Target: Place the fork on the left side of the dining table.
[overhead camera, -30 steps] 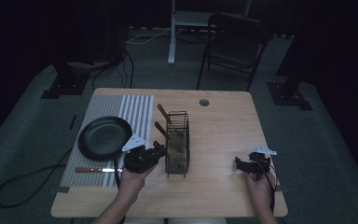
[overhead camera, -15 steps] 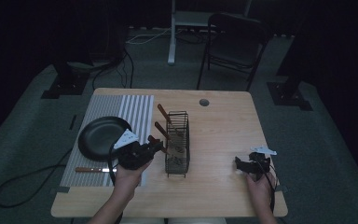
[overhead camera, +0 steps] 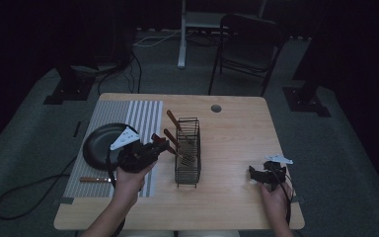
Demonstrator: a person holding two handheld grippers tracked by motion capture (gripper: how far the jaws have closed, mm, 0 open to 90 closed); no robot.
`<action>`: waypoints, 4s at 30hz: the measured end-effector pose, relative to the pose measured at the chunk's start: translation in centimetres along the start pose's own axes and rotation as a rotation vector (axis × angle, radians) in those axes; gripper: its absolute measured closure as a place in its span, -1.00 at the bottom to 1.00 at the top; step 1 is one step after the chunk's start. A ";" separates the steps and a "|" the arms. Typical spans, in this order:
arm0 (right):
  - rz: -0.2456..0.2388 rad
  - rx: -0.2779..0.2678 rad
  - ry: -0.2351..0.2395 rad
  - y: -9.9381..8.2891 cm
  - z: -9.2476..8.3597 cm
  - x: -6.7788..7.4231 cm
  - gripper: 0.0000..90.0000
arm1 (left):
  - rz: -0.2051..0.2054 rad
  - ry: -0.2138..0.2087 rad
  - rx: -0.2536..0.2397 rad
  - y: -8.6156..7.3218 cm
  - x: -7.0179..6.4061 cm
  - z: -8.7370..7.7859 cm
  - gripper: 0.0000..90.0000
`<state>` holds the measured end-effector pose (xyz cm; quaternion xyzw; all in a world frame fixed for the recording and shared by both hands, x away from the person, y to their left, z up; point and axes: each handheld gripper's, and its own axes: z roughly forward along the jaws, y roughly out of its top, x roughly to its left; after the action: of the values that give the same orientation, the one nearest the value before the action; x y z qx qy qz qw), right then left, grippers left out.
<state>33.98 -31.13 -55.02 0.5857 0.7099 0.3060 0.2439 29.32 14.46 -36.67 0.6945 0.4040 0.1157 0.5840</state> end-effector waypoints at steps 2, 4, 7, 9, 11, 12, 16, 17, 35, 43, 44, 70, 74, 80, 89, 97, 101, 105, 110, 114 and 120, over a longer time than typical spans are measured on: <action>0.000 0.001 0.000 0.0 0.0 0.0 -0.73 | 0.002 -0.023 -0.012 0.7 0.1 -0.2 0.73; 0.000 0.001 0.000 0.0 0.0 0.0 -0.73 | 0.016 -0.019 -0.024 1.4 0.2 -0.4 0.73; -0.001 0.001 0.000 0.0 0.0 0.0 -0.73 | 0.015 -0.015 -0.046 2.6 0.4 -0.8 0.73; 0.000 0.001 0.000 0.0 0.0 0.0 -0.73 | 0.022 -0.010 -0.059 3.3 0.4 -0.8 0.73; 0.001 0.001 0.000 0.0 0.0 0.0 -0.73 | 0.027 -0.006 -0.070 4.0 0.4 -0.9 0.74; 0.000 0.000 0.000 0.0 0.0 0.0 -0.73 | 0.033 -0.006 -0.072 4.4 0.4 -0.8 0.74; -0.002 0.000 -0.001 0.0 0.0 0.0 -0.73 | 0.046 0.003 -0.099 5.9 0.5 -1.0 0.74; 0.000 0.001 -0.001 0.0 0.0 0.0 -0.73 | 0.049 0.006 -0.105 6.2 0.7 -1.0 0.74; 0.000 0.000 0.000 0.0 0.0 0.0 -0.73 | -0.052 0.154 -0.173 7.6 7.0 -1.8 0.74; 0.000 -0.001 -0.001 0.0 0.0 0.0 -0.73 | -0.090 0.207 -0.156 7.0 10.2 -1.0 0.74; 0.000 -0.001 0.000 0.0 0.0 0.0 -0.73 | -0.097 0.210 -0.160 6.9 10.6 -1.0 0.74; 0.000 0.000 -0.001 0.0 0.0 0.0 -0.73 | -0.207 0.378 -0.154 4.6 19.1 1.2 0.75; 0.000 0.000 -0.001 0.0 0.0 0.0 -0.73 | -0.228 0.412 -0.133 4.0 20.5 1.8 0.75; 0.000 0.000 -0.001 0.0 0.0 0.0 -0.73 | -0.270 0.435 -0.123 2.9 22.9 2.7 0.75; 0.000 0.000 -0.001 0.0 0.0 0.0 -0.73 | -0.331 0.457 -0.131 1.6 25.6 3.2 0.76; 0.000 0.000 -0.001 0.0 0.0 0.0 -0.73 | -0.336 0.464 -0.100 0.8 26.9 4.2 0.76; 0.000 0.000 -0.001 0.0 0.0 0.0 -0.73 | -0.334 0.473 -0.072 0.5 27.5 4.8 0.76; 0.000 0.000 -0.001 0.0 0.0 0.0 -0.73 | -0.381 0.464 -0.082 0.2 28.2 4.9 0.76; 0.000 0.000 -0.001 0.0 0.0 0.0 -0.73 | -0.405 0.445 -0.095 -0.3 28.7 4.5 0.76; 0.000 0.000 -0.001 0.0 0.0 0.0 -0.73 | -0.473 0.438 -0.102 -1.0 29.5 3.9 0.76; 0.000 0.000 -0.001 0.0 0.0 0.0 -0.73 | -0.578 0.420 -0.121 -2.2 30.3 3.1 0.76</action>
<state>33.97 -31.14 -55.03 0.5857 0.7098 0.3058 0.2442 49.94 33.32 -49.02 0.4771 0.6873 0.1097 0.5366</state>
